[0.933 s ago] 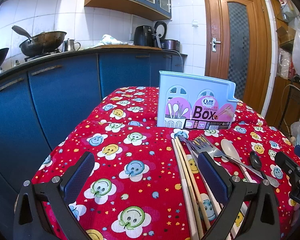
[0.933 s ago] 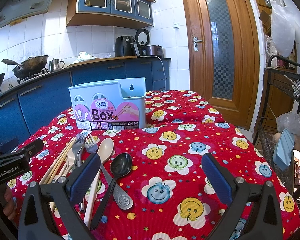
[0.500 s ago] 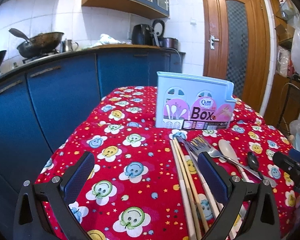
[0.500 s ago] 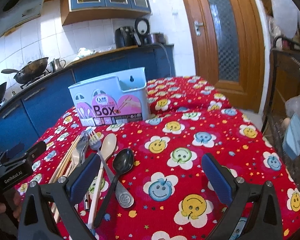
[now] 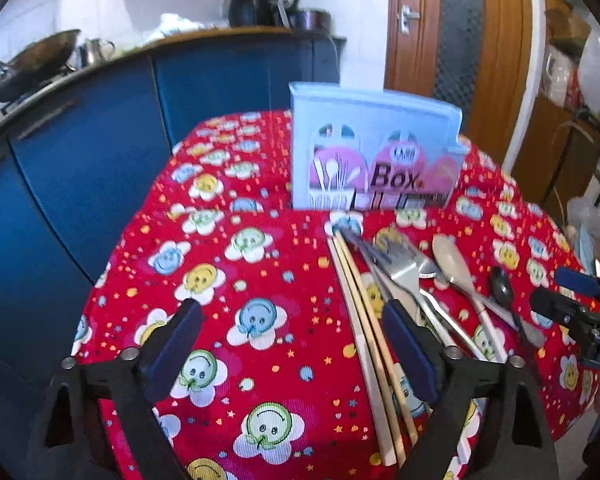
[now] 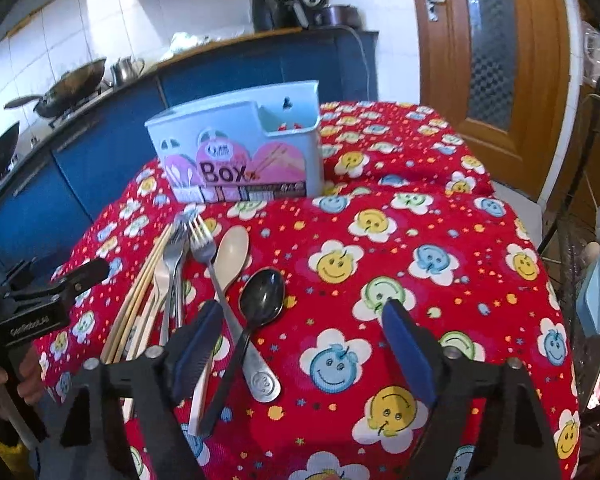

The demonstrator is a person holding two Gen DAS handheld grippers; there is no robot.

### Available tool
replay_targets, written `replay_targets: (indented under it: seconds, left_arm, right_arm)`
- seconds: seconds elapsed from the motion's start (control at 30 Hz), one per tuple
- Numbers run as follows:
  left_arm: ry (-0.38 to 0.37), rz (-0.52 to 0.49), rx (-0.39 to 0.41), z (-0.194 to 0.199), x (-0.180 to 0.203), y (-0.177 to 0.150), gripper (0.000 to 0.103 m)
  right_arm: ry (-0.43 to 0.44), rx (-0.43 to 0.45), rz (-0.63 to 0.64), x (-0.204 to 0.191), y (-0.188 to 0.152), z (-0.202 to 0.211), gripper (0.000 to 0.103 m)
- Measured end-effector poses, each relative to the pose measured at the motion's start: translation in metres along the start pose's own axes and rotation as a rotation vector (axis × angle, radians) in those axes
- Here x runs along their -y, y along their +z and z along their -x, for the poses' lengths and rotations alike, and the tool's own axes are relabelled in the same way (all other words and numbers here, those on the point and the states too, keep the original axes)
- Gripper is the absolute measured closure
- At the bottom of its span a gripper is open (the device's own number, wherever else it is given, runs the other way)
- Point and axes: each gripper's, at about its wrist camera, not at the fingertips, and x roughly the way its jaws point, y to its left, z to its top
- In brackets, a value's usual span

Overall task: Organize utensils
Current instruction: 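Close the right tool on the black spoon while the left tool grasps a wooden chopstick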

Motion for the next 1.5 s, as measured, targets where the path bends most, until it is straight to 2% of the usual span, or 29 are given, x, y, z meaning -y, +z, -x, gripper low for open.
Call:
replay_targets:
  seconds: [0.33, 0.4, 0.6, 0.9, 0.97, 1.03, 1.13, 1.27, 1.37, 1.4, 1.5]
  left_arm:
    - [-0.025, -0.021, -0.118, -0.026, 0.005, 0.001, 0.02]
    - [-0.012, -0.027, -0.13, -0.031, 0.005, 0.0, 0.024]
    - [-0.02, -0.009, -0.14, -0.035, -0.003, 0.001, 0.024]
    - [-0.029, -0.011, -0.21, -0.047, -0.007, 0.008, 0.025]
    - [-0.036, -0.025, -0.234, -0.051, -0.006, 0.013, 0.027]
    - [-0.064, -0.035, -0.271, -0.056, -0.006, 0.02, 0.035]
    - [-0.085, -0.054, -0.312, -0.061, -0.003, 0.027, 0.04]
    - [-0.083, -0.071, -0.353, -0.064, 0.0, 0.031, 0.042]
    - [-0.087, -0.066, -0.38, -0.066, -0.001, 0.032, 0.042]
    - [-0.087, -0.066, -0.384, -0.065, -0.001, 0.032, 0.042]
    - [-0.095, -0.087, -0.375, -0.062, 0.004, 0.03, 0.054]
  right_arm:
    - [0.056, -0.137, 0.009, -0.005, 0.002, -0.023, 0.042]
    - [0.054, -0.144, 0.009, -0.005, 0.004, -0.026, 0.045]
    - [0.073, -0.171, 0.002, 0.0, 0.011, -0.032, 0.056]
    - [0.061, -0.197, 0.032, -0.001, 0.02, -0.041, 0.072]
    - [0.061, -0.204, 0.037, -0.001, 0.022, -0.043, 0.075]
    - [0.064, -0.211, 0.043, -0.002, 0.024, -0.045, 0.078]
    - [0.074, -0.224, 0.048, -0.001, 0.027, -0.048, 0.079]
    - [0.068, -0.236, 0.062, -0.003, 0.029, -0.05, 0.083]
    - [0.068, -0.242, 0.076, -0.004, 0.028, -0.05, 0.093]
    - [0.078, -0.244, 0.064, -0.003, 0.028, -0.05, 0.093]
    - [0.103, -0.236, 0.045, -0.002, 0.025, -0.048, 0.096]
